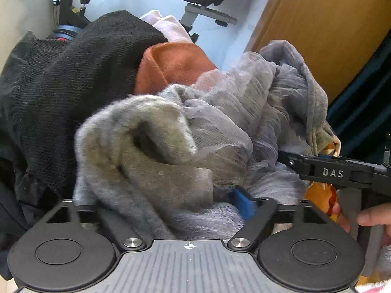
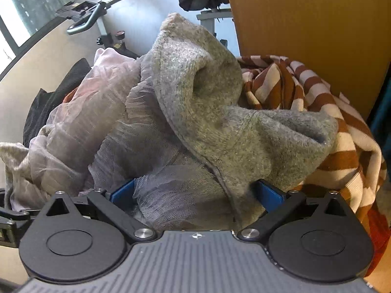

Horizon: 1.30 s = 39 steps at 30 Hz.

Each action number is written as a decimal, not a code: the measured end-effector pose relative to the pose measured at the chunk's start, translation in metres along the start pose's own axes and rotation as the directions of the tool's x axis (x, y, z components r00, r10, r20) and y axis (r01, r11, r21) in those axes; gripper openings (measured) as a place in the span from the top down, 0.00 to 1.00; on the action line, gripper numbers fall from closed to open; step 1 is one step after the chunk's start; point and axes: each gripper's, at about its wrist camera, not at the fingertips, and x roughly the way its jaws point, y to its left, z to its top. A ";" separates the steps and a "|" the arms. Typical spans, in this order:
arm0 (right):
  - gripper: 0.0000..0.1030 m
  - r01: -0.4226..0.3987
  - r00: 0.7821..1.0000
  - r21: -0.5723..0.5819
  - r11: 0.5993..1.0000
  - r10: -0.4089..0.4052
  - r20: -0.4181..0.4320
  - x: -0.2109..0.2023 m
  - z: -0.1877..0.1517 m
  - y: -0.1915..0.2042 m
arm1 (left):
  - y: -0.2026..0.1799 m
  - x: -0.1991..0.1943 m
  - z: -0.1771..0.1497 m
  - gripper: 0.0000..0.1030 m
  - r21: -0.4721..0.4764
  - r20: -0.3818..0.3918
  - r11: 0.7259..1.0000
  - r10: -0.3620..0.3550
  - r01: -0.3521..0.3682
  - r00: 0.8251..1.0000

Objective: Fold clothes

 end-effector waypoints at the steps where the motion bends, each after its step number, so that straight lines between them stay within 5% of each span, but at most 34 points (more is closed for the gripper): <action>1: 0.04 -0.016 1.000 -0.004 1.000 0.016 -0.011 -0.001 0.001 0.001 | 0.003 -0.004 0.000 0.56 -0.009 -0.001 1.000 -0.002 0.002 1.000; 5: 0.52 -0.108 0.994 -0.035 0.994 0.107 -0.026 -0.013 0.003 0.006 | 0.011 -0.020 0.001 0.71 -0.054 0.010 0.998 -0.018 0.019 1.000; 8: 0.66 -0.150 0.989 -0.080 0.985 0.149 -0.023 -0.025 0.007 0.015 | 0.011 -0.036 0.001 0.78 -0.070 0.056 0.997 -0.025 0.029 0.998; 12: 0.72 -0.276 0.957 -0.101 0.956 0.283 0.059 -0.051 0.025 0.028 | 0.010 -0.068 0.006 0.82 -0.094 0.184 0.995 -0.026 0.044 0.983; 18: 0.73 -0.348 0.865 -0.155 0.925 0.381 0.328 -0.099 0.065 0.042 | -0.013 -0.105 0.026 0.82 -0.052 0.431 0.997 -0.023 0.050 0.902; 22: 0.73 -0.354 0.828 -0.154 0.923 0.385 0.407 -0.112 0.100 0.040 | -0.033 -0.076 0.034 0.80 -0.016 0.407 0.998 -0.053 0.065 0.912; 25: 0.72 -0.297 0.847 -0.210 0.932 0.358 0.393 -0.103 0.117 0.044 | -0.043 -0.049 0.022 0.75 -0.004 0.383 1.000 -0.016 0.018 0.923; 28: 0.72 -0.237 0.907 -0.209 0.949 0.293 0.303 -0.066 0.113 0.044 | -0.043 -0.024 0.011 0.73 0.007 0.324 0.998 0.058 -0.063 0.944; 31: 0.72 -0.161 0.958 -0.214 0.964 0.205 0.202 -0.026 0.092 0.044 | -0.034 -0.010 0.000 0.72 -0.019 0.275 0.998 0.067 -0.065 0.959; 39: 0.67 -0.124 0.978 -0.224 0.967 0.157 0.138 0.004 0.071 0.038 | 0.005 -0.005 0.004 0.55 -0.170 0.217 0.985 0.055 -0.018 0.975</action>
